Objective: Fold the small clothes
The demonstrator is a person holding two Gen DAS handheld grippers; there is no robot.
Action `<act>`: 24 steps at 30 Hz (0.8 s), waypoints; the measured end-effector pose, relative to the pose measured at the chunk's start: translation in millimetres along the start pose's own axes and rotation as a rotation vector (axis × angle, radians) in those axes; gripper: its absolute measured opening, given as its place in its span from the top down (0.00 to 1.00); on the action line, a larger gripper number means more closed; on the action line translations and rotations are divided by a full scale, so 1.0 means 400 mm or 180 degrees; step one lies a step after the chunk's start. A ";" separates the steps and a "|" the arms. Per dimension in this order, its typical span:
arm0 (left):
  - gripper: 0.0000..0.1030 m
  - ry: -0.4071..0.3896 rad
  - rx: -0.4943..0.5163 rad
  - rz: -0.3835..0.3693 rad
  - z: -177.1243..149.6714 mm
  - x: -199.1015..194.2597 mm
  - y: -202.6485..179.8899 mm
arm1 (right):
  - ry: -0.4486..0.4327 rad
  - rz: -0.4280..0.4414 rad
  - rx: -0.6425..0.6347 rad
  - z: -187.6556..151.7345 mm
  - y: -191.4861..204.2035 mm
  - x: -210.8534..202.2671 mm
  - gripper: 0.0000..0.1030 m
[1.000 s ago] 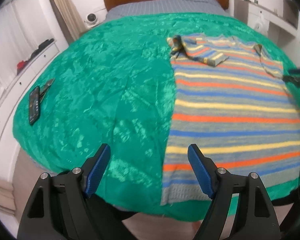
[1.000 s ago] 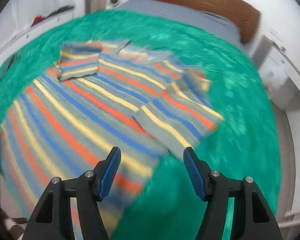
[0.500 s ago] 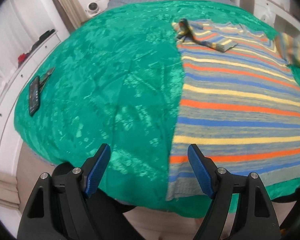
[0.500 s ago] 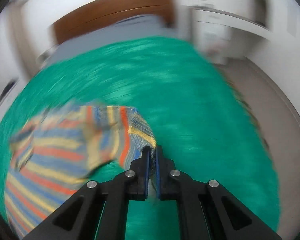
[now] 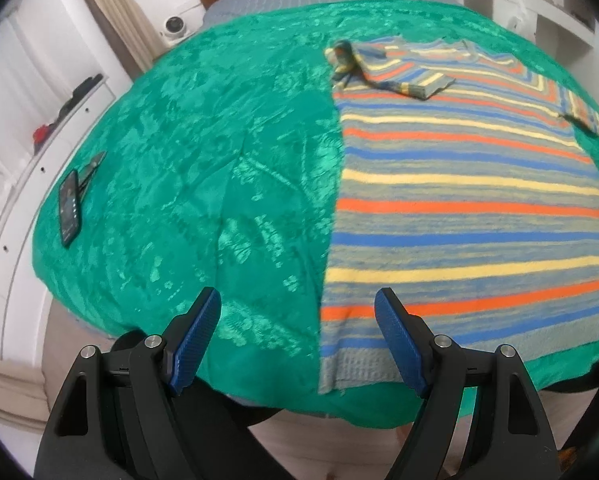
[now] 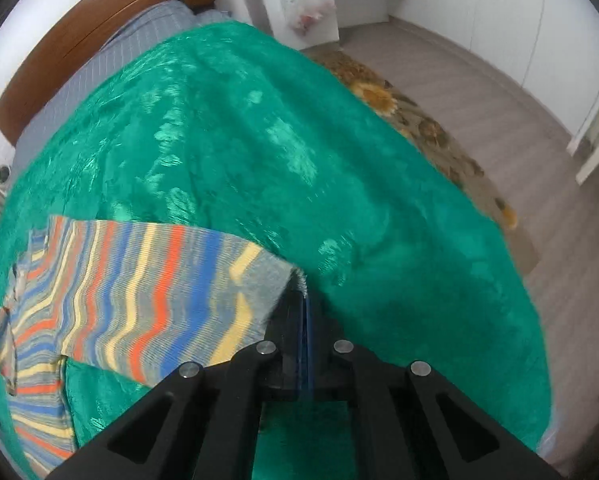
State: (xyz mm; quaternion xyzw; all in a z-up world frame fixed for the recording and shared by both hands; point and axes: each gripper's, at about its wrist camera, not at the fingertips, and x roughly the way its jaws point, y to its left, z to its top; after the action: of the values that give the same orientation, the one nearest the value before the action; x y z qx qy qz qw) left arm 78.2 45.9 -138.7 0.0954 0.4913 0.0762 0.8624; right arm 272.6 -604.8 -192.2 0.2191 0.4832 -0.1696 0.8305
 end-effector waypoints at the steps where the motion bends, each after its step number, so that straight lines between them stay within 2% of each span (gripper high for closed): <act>1: 0.21 0.0000 0.0004 0.0017 0.000 -0.001 0.005 | -0.0051 0.0051 -0.0011 -0.004 -0.004 -0.011 0.99; 5: 0.21 -0.0050 0.0061 0.0039 0.022 -0.005 0.018 | -0.0363 0.0062 -0.0265 -0.026 0.034 -0.095 0.88; 7: 0.21 -0.0094 0.0110 0.0023 0.053 -0.005 0.019 | -0.0471 0.0158 -0.0481 -0.038 0.071 -0.132 0.76; 9: 0.21 -0.0206 0.0186 -0.0029 0.113 -0.013 0.012 | -0.0459 0.0336 -0.0666 -0.059 0.112 -0.138 0.63; 11: 0.21 -0.0347 0.0286 -0.0092 0.169 -0.027 -0.004 | -0.0306 0.0447 -0.0801 -0.081 0.145 -0.100 0.63; 14: 0.15 -0.0589 0.0608 -0.0176 0.267 -0.042 -0.056 | -0.0049 0.0239 -0.0730 -0.110 0.126 -0.028 0.64; 17: 0.14 -0.0804 0.1117 -0.0307 0.356 -0.019 -0.147 | -0.0232 0.0247 -0.0613 -0.142 0.108 -0.075 0.63; 19: 0.14 -0.0774 0.1379 -0.0460 0.398 0.023 -0.202 | -0.0352 0.0351 -0.0648 -0.174 0.111 -0.128 0.63; 21: 0.15 -0.0648 0.1604 -0.0507 0.441 0.100 -0.263 | -0.0415 0.0471 -0.0678 -0.217 0.112 -0.176 0.63; 24: 0.23 -0.0274 0.1768 -0.0522 0.487 0.246 -0.329 | -0.0499 0.0603 -0.0792 -0.300 0.125 -0.246 0.63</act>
State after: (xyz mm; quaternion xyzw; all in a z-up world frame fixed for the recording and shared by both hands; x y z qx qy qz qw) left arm 300.9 -77.0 -154.8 0.2911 0.4624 -0.1353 0.8265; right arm 163.1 -492.1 -148.6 0.1453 0.4114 -0.0461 0.8986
